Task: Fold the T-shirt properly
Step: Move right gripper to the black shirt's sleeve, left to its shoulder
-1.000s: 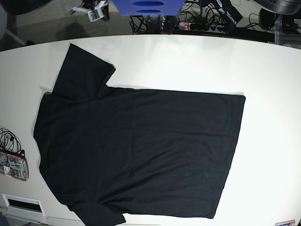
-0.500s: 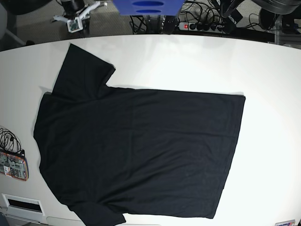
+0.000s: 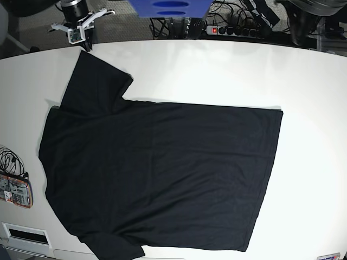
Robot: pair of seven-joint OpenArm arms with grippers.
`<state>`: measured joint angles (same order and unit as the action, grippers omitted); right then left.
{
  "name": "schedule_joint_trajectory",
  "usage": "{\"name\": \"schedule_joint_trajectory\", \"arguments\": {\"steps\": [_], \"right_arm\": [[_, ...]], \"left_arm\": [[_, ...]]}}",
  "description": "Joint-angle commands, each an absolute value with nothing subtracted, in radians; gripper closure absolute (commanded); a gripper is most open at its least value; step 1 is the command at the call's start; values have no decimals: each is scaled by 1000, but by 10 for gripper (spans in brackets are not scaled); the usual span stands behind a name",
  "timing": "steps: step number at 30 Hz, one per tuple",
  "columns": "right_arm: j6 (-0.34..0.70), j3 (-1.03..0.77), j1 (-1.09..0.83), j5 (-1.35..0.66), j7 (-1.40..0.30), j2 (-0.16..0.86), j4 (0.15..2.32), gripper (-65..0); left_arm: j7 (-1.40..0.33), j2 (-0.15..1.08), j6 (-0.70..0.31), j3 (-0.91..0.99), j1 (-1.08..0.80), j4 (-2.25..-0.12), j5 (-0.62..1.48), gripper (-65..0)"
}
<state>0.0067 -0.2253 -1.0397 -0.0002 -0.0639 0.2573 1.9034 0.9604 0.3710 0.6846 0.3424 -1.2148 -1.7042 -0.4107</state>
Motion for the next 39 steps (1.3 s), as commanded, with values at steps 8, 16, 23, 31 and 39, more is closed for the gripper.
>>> {"name": "schedule_joint_trajectory", "arguments": {"steps": [8,16,23,31,39], "right_arm": [[7,-297,-1006,372,-36,269,1959,-28],[133,-194,-900,808,-99,355,1965,-271],[176,-82,-868,763,-245,467,1968,-272],[179,18,-822,765,-412,464,1965,-272],[179,102,-765,762,-506,447,1948,-271]], "left_arm": [[639,394,698,341,-1093,-1756,-424,-89],[214,216,608,340,-931,-1962,-469,-193],[-30,216,599,219,-831,-1965,-740,-214],[-325,283,308,-19,-725,-1965,-989,-226],[-351,360,303,-99,-596,-1893,-987,-227]]}}
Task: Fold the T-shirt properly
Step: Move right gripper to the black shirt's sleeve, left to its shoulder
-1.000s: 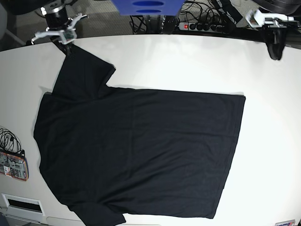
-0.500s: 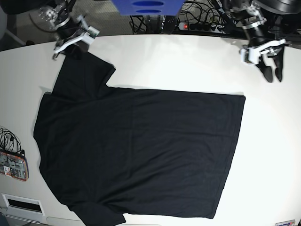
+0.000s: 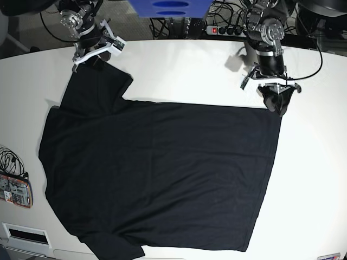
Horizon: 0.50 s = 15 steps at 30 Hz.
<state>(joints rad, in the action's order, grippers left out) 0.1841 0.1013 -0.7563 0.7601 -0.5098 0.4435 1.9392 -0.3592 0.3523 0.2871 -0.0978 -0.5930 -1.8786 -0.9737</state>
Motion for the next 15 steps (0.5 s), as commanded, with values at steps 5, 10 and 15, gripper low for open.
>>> {"name": "schedule_joint_trajectory", "arguments": {"steps": [5,10,15], "right_arm": [[180,102,-742,762,-524,429,1943,-271],[180,101,-740,762,-524,429,1910,-271],[180,99,-739,760,-524,429,1827,-271]], "left_arm": [[-348,377,303,-102,-585,-1902,-1000,-226],[-349,378,303,-96,-613,-1939,-1000,-226],[-349,378,303,-99,-613,-1939,-1000,-226]]}}
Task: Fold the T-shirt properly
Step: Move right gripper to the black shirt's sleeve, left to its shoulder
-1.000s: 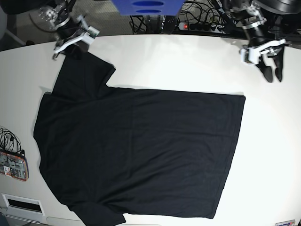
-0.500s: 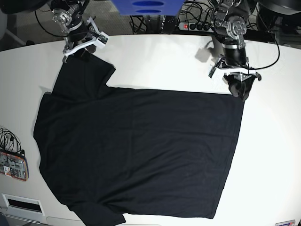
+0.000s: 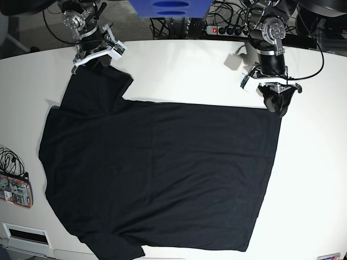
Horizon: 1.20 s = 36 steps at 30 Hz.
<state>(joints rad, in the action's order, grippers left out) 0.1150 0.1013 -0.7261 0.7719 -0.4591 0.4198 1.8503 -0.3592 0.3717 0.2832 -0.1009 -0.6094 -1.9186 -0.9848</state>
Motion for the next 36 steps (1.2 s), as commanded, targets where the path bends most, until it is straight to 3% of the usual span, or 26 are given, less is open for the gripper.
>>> {"name": "schedule_joint_trajectory", "arguments": {"steps": [1,6,11,14,17,29,32,36], "right_arm": [[180,99,-739,760,-524,429,1814,-271],[183,97,-700,760,-524,429,1779,-271],[263,97,-610,725,-522,427,1782,-264],[278,101,-605,650,-522,427,1822,-183],[317,101,-605,610,-522,427,1862,0],[325,102,-610,610,-590,427,1886,0],[325,102,-610,610,-590,427,1888,0],[325,102,-611,610,-595,427,1888,0]], "left_arm": [[-351,378,303,-97,-613,-1939,-1000,-226],[-352,378,303,-93,-619,-1934,-1000,-226],[-352,375,303,-93,-636,-1934,-1000,-226],[-352,375,303,-93,-642,-1934,-1000,-226],[-352,375,303,-93,-642,-1934,-1000,-226],[-352,378,300,-47,-619,-1939,-990,-232],[-357,401,294,-42,-634,-1942,-990,-288],[-475,490,188,-79,-634,-1965,-921,-424]]}}
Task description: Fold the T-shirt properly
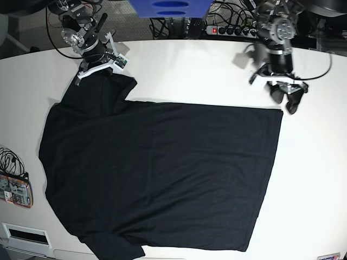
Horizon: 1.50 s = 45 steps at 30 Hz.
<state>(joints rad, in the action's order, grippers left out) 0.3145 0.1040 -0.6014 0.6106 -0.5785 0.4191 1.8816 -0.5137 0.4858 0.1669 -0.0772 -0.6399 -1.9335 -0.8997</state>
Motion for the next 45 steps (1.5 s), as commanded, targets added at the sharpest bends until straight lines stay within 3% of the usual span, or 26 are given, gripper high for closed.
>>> {"name": "schedule_joint_trajectory", "arguments": {"steps": [1,5,14,24,35,45], "right_arm": [[325,102,-611,610,-593,427,1891,0],[325,104,-633,608,-595,427,1903,0],[325,104,-651,607,-595,427,1906,0],[325,102,-653,607,-596,426,1908,0],[325,102,-653,605,-596,426,1916,0],[325,102,-653,605,-596,426,1916,0]], "left_arm": [[-519,510,150,-94,-633,-1985,-881,-442],[-674,651,16,-157,-604,-2031,-742,-427],[-825,817,-124,-386,-328,-1968,-544,-413],[-829,823,-229,-570,-150,-1790,-513,-413],[-826,799,-232,-699,-51,-1586,-512,-412],[-822,733,-232,-710,-44,-1558,-512,-412]]}}
